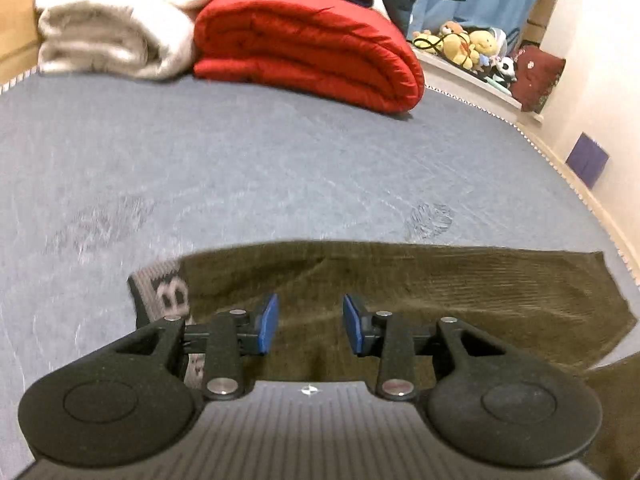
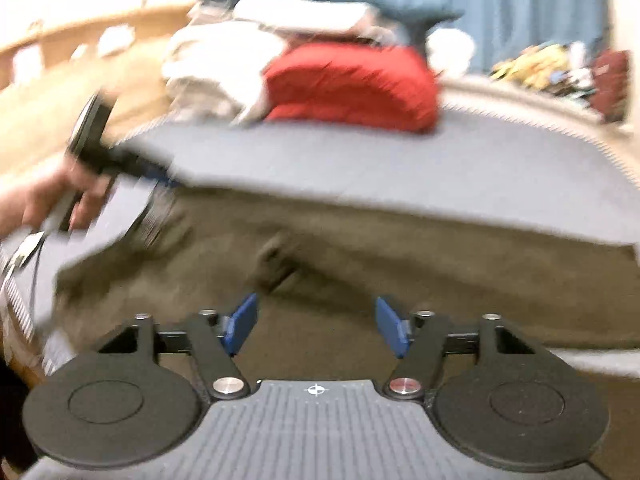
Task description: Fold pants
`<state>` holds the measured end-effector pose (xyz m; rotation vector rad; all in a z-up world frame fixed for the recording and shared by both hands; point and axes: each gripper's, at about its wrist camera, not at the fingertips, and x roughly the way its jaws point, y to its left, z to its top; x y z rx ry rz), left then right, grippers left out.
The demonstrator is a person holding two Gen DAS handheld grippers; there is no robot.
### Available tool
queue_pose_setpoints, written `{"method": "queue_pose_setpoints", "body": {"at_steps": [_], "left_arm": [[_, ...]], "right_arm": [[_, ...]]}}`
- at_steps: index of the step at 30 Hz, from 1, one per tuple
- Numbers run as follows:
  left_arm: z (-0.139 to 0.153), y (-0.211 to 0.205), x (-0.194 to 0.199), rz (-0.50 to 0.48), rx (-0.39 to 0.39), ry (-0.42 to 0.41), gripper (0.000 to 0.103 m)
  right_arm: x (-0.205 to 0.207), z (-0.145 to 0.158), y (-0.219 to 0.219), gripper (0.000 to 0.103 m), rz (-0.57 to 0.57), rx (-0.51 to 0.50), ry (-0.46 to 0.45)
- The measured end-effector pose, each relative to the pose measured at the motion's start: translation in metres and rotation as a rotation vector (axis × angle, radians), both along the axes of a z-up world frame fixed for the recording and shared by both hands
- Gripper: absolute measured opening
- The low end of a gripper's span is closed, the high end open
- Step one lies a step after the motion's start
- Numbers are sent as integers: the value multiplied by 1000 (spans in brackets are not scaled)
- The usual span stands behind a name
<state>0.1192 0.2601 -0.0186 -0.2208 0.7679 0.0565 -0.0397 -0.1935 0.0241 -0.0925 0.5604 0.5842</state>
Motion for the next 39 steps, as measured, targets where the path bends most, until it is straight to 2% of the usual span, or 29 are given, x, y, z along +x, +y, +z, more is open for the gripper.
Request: {"method": "queue_pose_setpoints", "body": {"at_steps": [2,6,8,10,12,14,16,19,20,21,23,24,25,26,28,31,36,39], "left_arm": [[1,-10,10,-24,50,-14,40],[-4,-22,39,-115,130,-21,43],[-9,-22,57,-154,175,-34,59],[-14,-21,78,-187,218,-37,65],[-20,-23,103,-240,249,-1,72],[-30,-29,125,-307,317,54,80],[-42,-39,142,-404,346,108,80],[-57,-49,157,-519,325,189,80],[-60,-52,159,-536,335,207,79],[-63,-55,161,-552,354,224,73],[-65,-62,161,-561,427,252,27],[-63,-64,157,-566,458,254,21],[-57,-67,150,-585,476,240,14],[-51,-70,140,-603,496,219,12],[-34,-79,115,-626,559,165,11],[-6,-95,64,-666,612,69,10],[43,-129,-68,-746,626,-101,10],[39,-154,-146,-827,652,-120,10]], "right_arm": [[14,17,-25,80,-70,35,-27],[37,39,-75,81,-240,95,-19],[46,42,-97,81,-319,138,-1],[53,40,-115,82,-375,174,33],[60,32,-127,82,-408,195,77],[64,25,-133,82,-409,204,125],[69,19,-137,82,-417,207,157],[70,17,-143,82,-447,199,167],[70,17,-145,82,-456,201,169],[67,19,-148,82,-464,203,169],[67,18,-154,82,-482,201,171],[66,18,-157,82,-490,197,171],[67,19,-160,82,-499,194,172],[67,18,-163,82,-512,191,173],[69,17,-172,82,-541,195,182],[72,9,-185,83,-572,198,215],[79,-7,-205,83,-638,236,285],[79,-9,-218,83,-684,279,303]]}}
